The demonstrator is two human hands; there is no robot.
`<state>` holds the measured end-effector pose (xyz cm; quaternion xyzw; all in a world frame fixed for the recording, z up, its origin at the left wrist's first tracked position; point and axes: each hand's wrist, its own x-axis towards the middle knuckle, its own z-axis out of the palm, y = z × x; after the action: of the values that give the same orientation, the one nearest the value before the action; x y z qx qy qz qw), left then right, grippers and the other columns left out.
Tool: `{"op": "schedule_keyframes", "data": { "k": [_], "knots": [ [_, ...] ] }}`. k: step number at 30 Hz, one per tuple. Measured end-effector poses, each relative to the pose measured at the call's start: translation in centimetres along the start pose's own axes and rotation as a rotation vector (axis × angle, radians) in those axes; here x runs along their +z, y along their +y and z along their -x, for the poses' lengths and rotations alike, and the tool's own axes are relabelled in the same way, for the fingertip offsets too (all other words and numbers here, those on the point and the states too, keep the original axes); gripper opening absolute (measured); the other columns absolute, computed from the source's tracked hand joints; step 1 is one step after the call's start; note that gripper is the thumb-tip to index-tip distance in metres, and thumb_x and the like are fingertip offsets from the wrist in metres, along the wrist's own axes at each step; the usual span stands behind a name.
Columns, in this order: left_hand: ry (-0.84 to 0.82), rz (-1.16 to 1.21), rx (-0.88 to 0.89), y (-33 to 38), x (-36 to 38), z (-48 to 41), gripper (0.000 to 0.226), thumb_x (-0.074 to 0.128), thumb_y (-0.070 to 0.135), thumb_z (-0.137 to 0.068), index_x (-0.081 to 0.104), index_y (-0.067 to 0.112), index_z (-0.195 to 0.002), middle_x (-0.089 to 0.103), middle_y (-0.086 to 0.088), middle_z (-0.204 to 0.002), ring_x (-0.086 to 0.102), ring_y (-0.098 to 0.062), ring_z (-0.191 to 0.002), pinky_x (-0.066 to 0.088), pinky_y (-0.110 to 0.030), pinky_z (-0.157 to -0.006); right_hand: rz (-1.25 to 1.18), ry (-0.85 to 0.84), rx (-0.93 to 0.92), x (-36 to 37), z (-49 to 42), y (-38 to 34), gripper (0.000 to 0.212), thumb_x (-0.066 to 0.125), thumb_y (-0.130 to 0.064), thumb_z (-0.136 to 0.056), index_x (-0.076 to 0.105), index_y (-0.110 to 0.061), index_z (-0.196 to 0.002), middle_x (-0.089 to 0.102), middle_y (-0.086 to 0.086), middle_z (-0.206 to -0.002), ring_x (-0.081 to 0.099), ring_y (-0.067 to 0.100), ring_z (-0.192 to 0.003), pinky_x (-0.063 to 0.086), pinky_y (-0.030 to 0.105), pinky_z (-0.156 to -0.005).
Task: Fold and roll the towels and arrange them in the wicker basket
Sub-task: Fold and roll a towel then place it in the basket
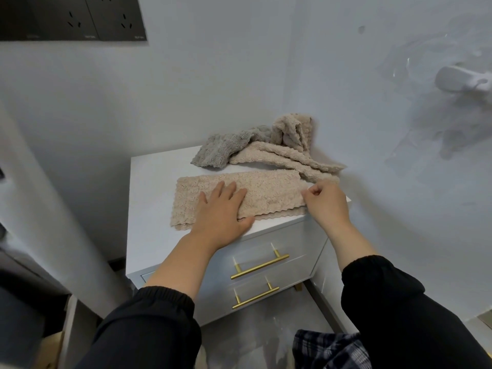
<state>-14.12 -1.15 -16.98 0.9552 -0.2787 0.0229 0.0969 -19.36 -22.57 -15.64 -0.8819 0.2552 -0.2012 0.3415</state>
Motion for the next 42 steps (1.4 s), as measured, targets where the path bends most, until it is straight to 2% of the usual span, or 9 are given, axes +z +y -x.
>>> {"op": "schedule_keyframes", "data": {
  "k": [3, 10, 16, 21, 26, 30, 33, 38, 42],
  "knots": [
    [0.001, 0.072, 0.042, -0.4, -0.3, 0.0, 0.064, 0.050, 0.038, -0.090, 0.026, 0.028, -0.149, 0.015, 0.003, -0.159, 0.006, -0.019, -0.147, 0.010, -0.052, -0.117, 0.158, -0.038, 0.022, 0.4, -0.1, 0.5, 0.024, 0.059, -0.024, -0.088, 0.051, -0.019, -0.065, 0.061, 0.000, -0.073, 0.060, 0.027, -0.085, 0.047, 0.041, -0.085],
    [0.033, 0.198, 0.101, -2.7, -1.5, 0.9, 0.065, 0.058, 0.005, -0.071, 0.050, 0.018, -0.134, 0.044, -0.003, -0.139, 0.037, -0.024, -0.130, 0.035, -0.042, -0.106, 0.293, -0.025, -0.004, 0.5, 0.1, 0.2, 0.016, 0.054, -0.023, -0.087, 0.060, -0.012, -0.078, 0.065, 0.008, -0.085, 0.057, 0.032, -0.096, 0.046, 0.041, -0.087],
    [0.047, 0.194, 0.005, -3.7, -2.8, 1.9, 0.019, 0.058, 0.005, -0.072, 0.056, 0.021, -0.083, 0.051, 0.006, -0.087, 0.048, -0.016, -0.086, 0.040, -0.026, -0.069, 0.343, -0.029, -0.006, 0.8, 0.1, 0.3, 0.019, 0.052, -0.025, -0.090, 0.062, -0.010, -0.085, 0.065, 0.011, -0.092, 0.053, 0.034, -0.104, 0.042, 0.038, -0.084],
    [-0.017, 0.215, -0.045, -3.9, -3.4, 2.2, 0.019, 0.057, 0.004, -0.075, 0.063, 0.021, -0.078, 0.054, 0.013, -0.074, 0.051, -0.013, -0.075, 0.039, -0.022, -0.063, 0.227, 0.003, -0.084, 1.0, 0.1, 0.2, 0.026, 0.056, -0.020, -0.089, 0.059, -0.013, -0.114, 0.063, 0.009, -0.109, 0.052, 0.033, -0.109, 0.042, 0.040, -0.087],
    [-0.192, 0.108, -0.229, -4.7, -4.7, 2.2, 0.025, 0.053, 0.000, -0.078, 0.056, 0.020, -0.062, 0.055, 0.006, -0.069, 0.050, -0.017, -0.069, 0.040, -0.024, -0.065, 0.263, -0.334, -0.177, -0.7, 0.5, -1.1, 0.007, 0.064, -0.019, -0.084, 0.069, -0.014, -0.082, 0.064, -0.001, -0.079, 0.061, 0.020, -0.082, 0.042, 0.027, -0.063],
    [0.008, -0.152, -0.327, -3.3, -4.7, 2.1, 0.022, 0.047, 0.012, -0.089, 0.065, 0.016, -0.101, 0.061, -0.005, -0.107, 0.053, -0.027, -0.098, 0.043, -0.036, -0.082, 0.171, -0.442, -0.218, -1.6, 1.1, -1.6, 0.035, 0.063, -0.033, -0.089, 0.062, -0.009, -0.062, 0.053, -0.002, -0.057, 0.046, 0.011, -0.054, 0.032, 0.025, -0.051],
    [0.166, -0.020, -0.169, -0.6, -3.5, 1.6, 0.036, 0.038, 0.027, -0.098, 0.053, 0.016, -0.129, 0.048, -0.008, -0.134, 0.040, -0.029, -0.124, 0.038, -0.042, -0.097, 0.094, -0.198, -0.259, -0.9, 0.6, -1.3, 0.017, 0.058, -0.027, -0.092, 0.067, -0.016, -0.082, 0.064, 0.000, -0.082, 0.057, 0.017, -0.077, 0.038, 0.027, -0.063],
    [-0.054, 0.010, -0.053, 1.8, -0.8, 1.3, 0.060, 0.022, 0.053, -0.099, 0.013, 0.027, -0.152, 0.003, -0.003, -0.161, -0.002, -0.026, -0.148, 0.006, -0.052, -0.117, 0.164, -0.157, -0.255, 1.0, 0.3, -0.8, 0.028, 0.054, -0.024, -0.095, 0.060, -0.014, -0.120, 0.052, 0.010, -0.126, 0.043, 0.028, -0.121, 0.037, 0.034, -0.093],
    [-0.153, -0.077, -0.031, 1.9, 0.4, 1.0, 0.069, 0.019, 0.064, -0.094, -0.001, 0.031, -0.152, -0.009, -0.002, -0.161, -0.011, -0.026, -0.147, 0.001, -0.055, -0.117, 0.229, -0.171, -0.199, 1.9, -0.6, -0.7, 0.018, 0.059, -0.026, -0.091, 0.067, -0.014, -0.103, 0.056, 0.010, -0.111, 0.050, 0.029, -0.109, 0.044, 0.035, -0.084]
  ]
}}
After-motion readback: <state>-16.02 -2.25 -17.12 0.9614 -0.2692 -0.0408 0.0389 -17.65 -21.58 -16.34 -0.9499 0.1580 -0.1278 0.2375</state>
